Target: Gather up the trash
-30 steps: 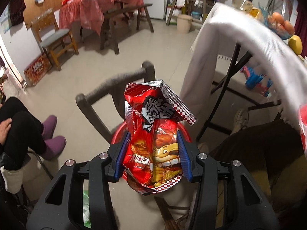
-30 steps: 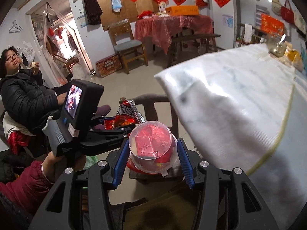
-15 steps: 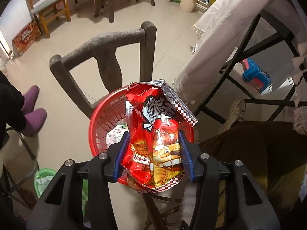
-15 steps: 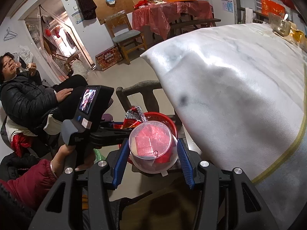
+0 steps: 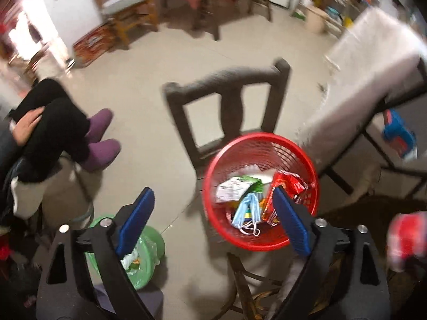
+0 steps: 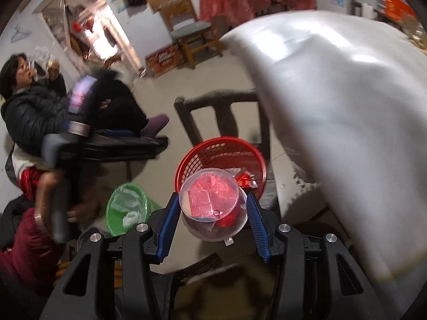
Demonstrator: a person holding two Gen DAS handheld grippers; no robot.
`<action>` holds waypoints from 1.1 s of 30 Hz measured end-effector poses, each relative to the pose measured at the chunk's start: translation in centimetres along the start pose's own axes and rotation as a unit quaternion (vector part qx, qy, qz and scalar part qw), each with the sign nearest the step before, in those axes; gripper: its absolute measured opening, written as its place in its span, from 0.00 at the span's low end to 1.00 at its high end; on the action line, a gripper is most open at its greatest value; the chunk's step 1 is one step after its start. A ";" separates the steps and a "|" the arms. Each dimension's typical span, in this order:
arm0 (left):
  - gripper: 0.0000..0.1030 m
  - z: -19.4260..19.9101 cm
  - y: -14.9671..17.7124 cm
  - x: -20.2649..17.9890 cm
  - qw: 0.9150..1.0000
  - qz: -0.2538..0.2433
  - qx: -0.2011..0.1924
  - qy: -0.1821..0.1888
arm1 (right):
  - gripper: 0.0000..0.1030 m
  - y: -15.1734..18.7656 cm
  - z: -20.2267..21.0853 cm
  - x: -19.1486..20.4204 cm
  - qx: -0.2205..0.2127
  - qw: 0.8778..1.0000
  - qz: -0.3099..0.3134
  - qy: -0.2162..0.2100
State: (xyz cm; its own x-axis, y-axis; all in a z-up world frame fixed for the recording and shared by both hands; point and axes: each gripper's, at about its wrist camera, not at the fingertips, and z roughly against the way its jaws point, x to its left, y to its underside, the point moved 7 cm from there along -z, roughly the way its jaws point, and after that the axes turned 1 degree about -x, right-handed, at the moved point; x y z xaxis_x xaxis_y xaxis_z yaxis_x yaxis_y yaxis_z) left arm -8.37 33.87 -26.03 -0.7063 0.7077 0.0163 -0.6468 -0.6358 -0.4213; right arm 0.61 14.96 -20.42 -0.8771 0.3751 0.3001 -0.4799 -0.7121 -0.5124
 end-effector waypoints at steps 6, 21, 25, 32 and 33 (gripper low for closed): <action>0.87 1.7 2.0 2.6 0.999 0.034 0.015 -0.017 | 0.70 -2.9 -7.8 1.7 0.036 0.997 0.056 0.044; 0.88 -0.3 4.8 -0.3 0.998 -0.043 0.038 0.001 | 0.81 4.8 -8.9 1.1 0.107 0.993 0.019 0.053; 0.88 -0.6 5.0 -0.5 0.998 -0.039 0.040 0.006 | 0.85 4.9 -8.9 0.7 0.104 0.992 0.018 0.069; 0.88 -1.2 5.5 -1.3 0.997 -0.063 0.042 -0.003 | 0.86 5.0 -9.1 -0.2 0.112 0.990 0.012 0.083; 0.88 -1.3 5.6 -1.3 0.997 -0.067 0.041 -0.006 | 0.86 5.1 -9.1 -0.2 0.112 0.990 0.012 0.083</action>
State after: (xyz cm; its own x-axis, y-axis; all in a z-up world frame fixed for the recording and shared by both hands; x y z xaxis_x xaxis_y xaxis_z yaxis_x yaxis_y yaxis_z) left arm -10.73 29.77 -29.58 -0.6151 0.7846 0.0776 -0.7561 -0.5592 -0.3400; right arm -1.87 16.68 -30.37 -0.8883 0.4363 0.1433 -0.4588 -0.8287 -0.3205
